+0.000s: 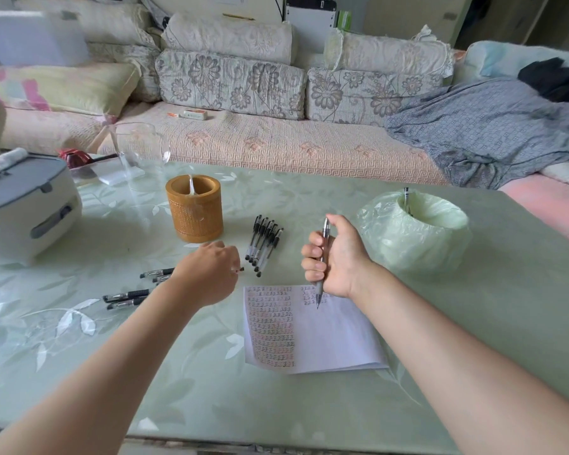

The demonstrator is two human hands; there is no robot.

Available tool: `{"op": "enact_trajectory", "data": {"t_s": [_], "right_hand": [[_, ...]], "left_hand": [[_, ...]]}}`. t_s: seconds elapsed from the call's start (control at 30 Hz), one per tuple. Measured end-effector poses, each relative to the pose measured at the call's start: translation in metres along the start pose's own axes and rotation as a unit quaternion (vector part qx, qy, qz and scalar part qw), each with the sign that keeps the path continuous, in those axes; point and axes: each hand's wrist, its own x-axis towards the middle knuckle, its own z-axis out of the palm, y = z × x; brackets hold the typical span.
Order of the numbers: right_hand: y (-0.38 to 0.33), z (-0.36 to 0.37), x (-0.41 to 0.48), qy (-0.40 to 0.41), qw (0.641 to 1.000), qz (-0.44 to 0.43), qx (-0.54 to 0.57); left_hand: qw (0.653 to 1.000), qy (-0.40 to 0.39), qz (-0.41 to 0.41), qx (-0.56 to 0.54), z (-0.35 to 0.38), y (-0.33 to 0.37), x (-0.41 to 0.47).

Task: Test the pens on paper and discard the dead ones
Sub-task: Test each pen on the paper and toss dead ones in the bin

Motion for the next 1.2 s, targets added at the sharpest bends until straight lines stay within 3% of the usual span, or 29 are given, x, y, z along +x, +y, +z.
{"op": "enact_trajectory", "data": {"t_s": [0.17,0.3,0.47,0.67,1.07,1.2], "right_hand": [[0.006,0.013,0.016,0.079,0.997,-0.014,0.004],[0.006,0.020,0.026,0.156,0.984,-0.052,-0.073],[0.008,0.015,0.043,0.251,0.923,-0.112,-0.268],[0.016,0.018,0.060,0.312,0.879,-0.135,-0.335],[0.022,0.041,0.075,0.298,0.867,-0.111,-0.383],[0.029,0.058,0.063,0.261,0.768,-0.181,-0.556]], "left_hand": [[0.999,-0.036,-0.020,0.028,-0.007,-0.021,-0.013],[0.997,-0.052,-0.036,0.053,-0.008,-0.034,-0.022],[0.997,-0.042,-0.026,0.058,-0.006,-0.041,-0.029],[0.999,-0.028,-0.018,0.039,-0.007,-0.048,-0.030],[0.997,-0.061,-0.035,0.039,-0.012,-0.065,-0.037],[0.996,-0.064,-0.045,0.046,-0.014,-0.069,-0.042]]}}
